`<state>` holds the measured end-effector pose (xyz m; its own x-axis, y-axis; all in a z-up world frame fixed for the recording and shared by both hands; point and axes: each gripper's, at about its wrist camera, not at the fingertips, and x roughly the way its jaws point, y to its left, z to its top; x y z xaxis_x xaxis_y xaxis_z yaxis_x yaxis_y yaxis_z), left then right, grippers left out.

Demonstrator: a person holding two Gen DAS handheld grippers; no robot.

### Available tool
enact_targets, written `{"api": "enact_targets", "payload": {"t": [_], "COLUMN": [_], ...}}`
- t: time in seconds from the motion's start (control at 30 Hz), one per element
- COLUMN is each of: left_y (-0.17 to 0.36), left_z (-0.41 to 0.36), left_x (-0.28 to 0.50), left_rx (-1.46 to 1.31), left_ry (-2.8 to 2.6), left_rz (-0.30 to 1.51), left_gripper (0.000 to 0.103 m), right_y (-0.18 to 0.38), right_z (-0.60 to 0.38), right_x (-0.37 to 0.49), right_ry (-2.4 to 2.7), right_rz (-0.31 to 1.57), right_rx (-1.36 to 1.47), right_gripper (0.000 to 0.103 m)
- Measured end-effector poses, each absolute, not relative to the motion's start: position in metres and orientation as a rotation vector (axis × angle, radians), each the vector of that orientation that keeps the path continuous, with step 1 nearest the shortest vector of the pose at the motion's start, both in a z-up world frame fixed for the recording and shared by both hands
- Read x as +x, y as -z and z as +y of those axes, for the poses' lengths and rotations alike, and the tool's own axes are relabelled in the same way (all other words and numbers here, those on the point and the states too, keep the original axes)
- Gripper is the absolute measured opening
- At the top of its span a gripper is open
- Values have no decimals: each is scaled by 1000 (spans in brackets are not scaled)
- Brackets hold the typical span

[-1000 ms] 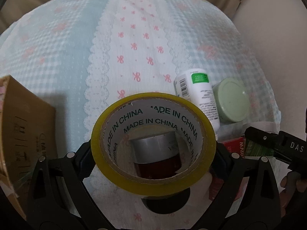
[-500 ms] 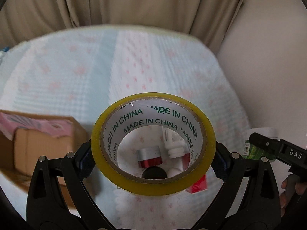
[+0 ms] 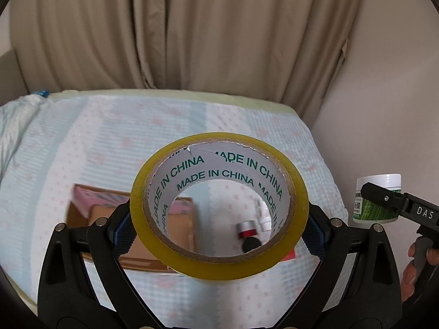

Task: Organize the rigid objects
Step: 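Lift the tape roll and green-labelled jar and carry both over the cardboard box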

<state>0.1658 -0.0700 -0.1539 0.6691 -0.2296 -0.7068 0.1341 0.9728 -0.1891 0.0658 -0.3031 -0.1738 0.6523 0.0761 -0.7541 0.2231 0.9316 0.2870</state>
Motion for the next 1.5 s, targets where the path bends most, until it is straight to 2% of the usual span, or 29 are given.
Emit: {"api": "enact_targets", "payload": {"t": [0.33,0.67,1.03,1.5], "left_y": [137,181,270,382], "left_z": [71,167,172,138], "left_x": [147,170,205,265], "left_rx": [-85,47,211,302], "left_ry": [228,303,406,450], "left_rz": [833,912,1068,1287], "left_gripper": [96,96,96,96], "right_y": [152,185,249,366], "right_z": [-181,-75,-19,-26], "right_x": [58,82,124,200], "right_ry": [54,58,109,155], "right_rz": [840,904,1061,1309], "right_rx": [368,476,483,488], "right_gripper": [69,69,69,68]}}
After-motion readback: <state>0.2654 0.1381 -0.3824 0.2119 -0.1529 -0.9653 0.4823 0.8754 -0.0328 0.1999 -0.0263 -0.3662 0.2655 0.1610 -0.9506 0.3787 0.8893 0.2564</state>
